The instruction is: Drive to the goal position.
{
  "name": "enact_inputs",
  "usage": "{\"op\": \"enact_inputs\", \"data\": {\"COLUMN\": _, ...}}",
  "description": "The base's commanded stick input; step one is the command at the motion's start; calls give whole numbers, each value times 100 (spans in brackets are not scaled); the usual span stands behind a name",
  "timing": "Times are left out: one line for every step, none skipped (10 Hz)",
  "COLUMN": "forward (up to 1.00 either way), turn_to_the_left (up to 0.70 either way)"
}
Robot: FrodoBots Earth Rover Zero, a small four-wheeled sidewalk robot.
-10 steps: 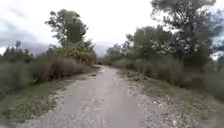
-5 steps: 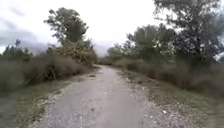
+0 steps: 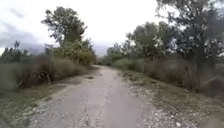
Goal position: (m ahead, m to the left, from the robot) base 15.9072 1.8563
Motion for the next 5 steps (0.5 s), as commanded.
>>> {"op": "enact_inputs", "data": {"forward": 50, "turn_to_the_left": 19}}
{"op": "enact_inputs", "data": {"forward": 50, "turn_to_the_left": 50}}
{"op": "enact_inputs", "data": {"forward": 50, "turn_to_the_left": 44}}
{"op": "enact_inputs", "data": {"forward": 50, "turn_to_the_left": 14}}
{"op": "enact_inputs", "data": {"forward": 50, "turn_to_the_left": 0}}
